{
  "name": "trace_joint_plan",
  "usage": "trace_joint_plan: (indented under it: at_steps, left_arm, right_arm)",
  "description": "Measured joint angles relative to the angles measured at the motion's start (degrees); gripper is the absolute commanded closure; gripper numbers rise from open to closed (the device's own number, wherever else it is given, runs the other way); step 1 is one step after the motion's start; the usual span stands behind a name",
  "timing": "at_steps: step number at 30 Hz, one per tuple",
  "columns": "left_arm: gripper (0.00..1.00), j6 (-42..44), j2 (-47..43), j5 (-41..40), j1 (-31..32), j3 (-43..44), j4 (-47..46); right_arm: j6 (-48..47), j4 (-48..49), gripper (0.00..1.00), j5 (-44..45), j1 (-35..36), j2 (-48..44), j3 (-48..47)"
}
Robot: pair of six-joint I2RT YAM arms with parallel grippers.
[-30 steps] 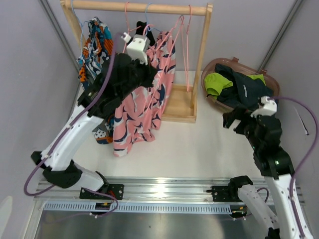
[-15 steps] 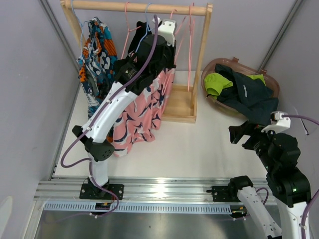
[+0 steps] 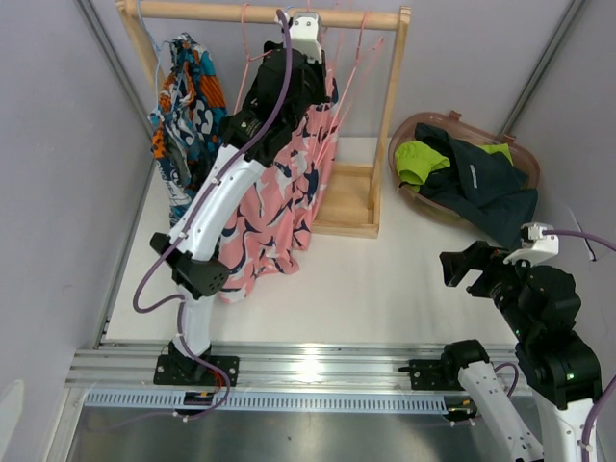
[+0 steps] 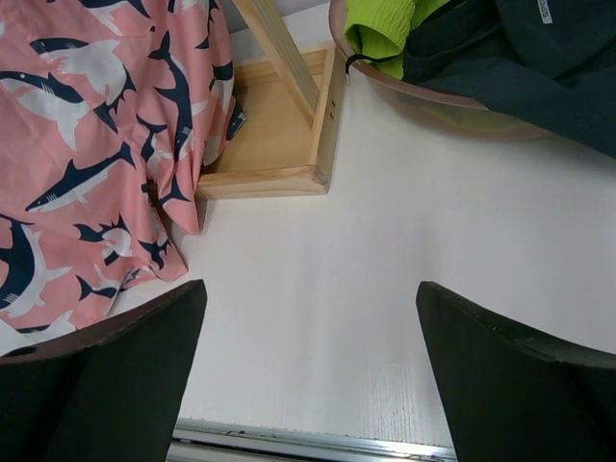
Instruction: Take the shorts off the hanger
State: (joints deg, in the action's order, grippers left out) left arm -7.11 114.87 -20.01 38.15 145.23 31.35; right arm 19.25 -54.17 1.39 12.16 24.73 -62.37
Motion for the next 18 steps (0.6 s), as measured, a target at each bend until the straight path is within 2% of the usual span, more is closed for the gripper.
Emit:
trace_joint_plan:
  at_steps: [6,10,11,13,14,15,16,17,18]
  left_arm:
    - [0.97,-0.5,4.2,3.9,-1.7,0.1,-3.4]
    - [0.82,-1.0,6.0,7.3,-1.7,-0.2,-3.8]
    - [0.67,-1.1,6.0,8.0,-1.7,-0.6,-3.9]
    - [0.52,-1.6,5.6,8.9,-1.7,-1.8,-4.5]
    - [0.40,-1.7,5.0,9.2,-1.6,-3.2,-5.1]
    - [0.32,-1.6,4.1,9.3,-1.5,-4.8,-5.6]
    - [0.18,-1.9,2.5,9.4,-1.4,-7.8,-6.1]
    - [0.13,-1.8,0.5,9.4,-1.3,-10.9,-6.3]
    - [0.02,-2.1,-1.6,9.5,-1.3,-14.2,-6.6]
  right_arm:
    - [0.0,-0.5,0.01,-0.3,0.0,-0.7,0.2]
    - [0.0,-0.6,0.01,-0.3,0.0,-0.9,1.2]
    - [0.0,-0.6,0.01,-0.3,0.0,-0.9,1.5]
    - [0.0,-0.8,0.01,-0.3,0.0,-0.9,1.9]
    - [0.0,-0.8,0.00,-0.3,0.0,-0.9,2.0]
    - [0.0,-0.8,0.01,-0.3,0.0,-0.9,2.1]
    - [0.0,-0.8,0.01,-0.3,0.0,-1.0,2.2]
    - [0.0,-0.8,0.00,-0.3,0.0,-1.0,2.3]
    - [0.0,-0.8,0.01,-0.3,-0.1,-1.2,2.5]
